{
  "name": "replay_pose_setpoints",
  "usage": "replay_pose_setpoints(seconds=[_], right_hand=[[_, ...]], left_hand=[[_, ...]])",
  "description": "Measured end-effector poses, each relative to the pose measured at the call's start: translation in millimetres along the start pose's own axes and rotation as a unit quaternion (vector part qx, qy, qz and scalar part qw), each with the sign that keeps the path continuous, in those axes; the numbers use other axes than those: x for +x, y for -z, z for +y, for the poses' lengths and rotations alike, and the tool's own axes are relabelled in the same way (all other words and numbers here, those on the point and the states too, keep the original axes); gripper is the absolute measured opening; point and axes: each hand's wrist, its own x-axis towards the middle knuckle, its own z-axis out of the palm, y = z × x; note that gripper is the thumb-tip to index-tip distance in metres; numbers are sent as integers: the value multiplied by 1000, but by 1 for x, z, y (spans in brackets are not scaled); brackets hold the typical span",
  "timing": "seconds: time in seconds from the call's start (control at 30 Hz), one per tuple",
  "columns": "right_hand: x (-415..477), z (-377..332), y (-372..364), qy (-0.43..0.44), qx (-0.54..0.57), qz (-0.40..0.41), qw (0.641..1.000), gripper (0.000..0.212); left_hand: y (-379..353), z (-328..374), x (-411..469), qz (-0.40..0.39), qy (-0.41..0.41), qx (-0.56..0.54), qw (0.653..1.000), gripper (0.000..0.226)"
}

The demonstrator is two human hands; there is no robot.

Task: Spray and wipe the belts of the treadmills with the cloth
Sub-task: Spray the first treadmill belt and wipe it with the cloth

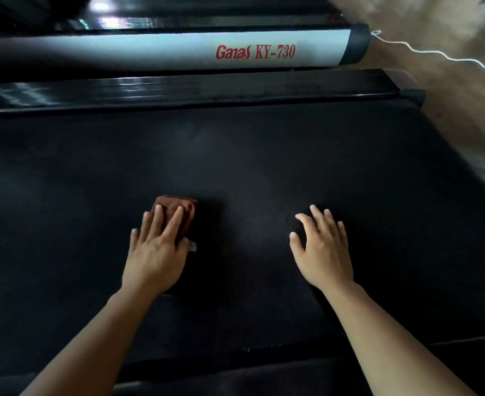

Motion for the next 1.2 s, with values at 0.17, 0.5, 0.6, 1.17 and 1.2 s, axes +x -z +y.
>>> replay_pose_setpoints(seconds=[0.17,0.5,0.6,1.17,1.2], right_hand=[[-3,-6,-5,-15,-19,20,999,48],[-1,-3,-5,-17,-3,16,1000,49],[-3,-1,-5,-10,4,25,1000,48],[-6,1,-8,-5,1,10,1000,53],[-6,0,-8,-7,4,13,1000,53]], left_hand=[[0,27,21,32,78,-28,996,68],[-29,115,28,-6,-60,-1,998,72],[-40,116,-5,-13,-122,5,992,70],[-22,80,12,14,29,-9,999,68],[-24,88,16,11,22,-11,1000,68]])
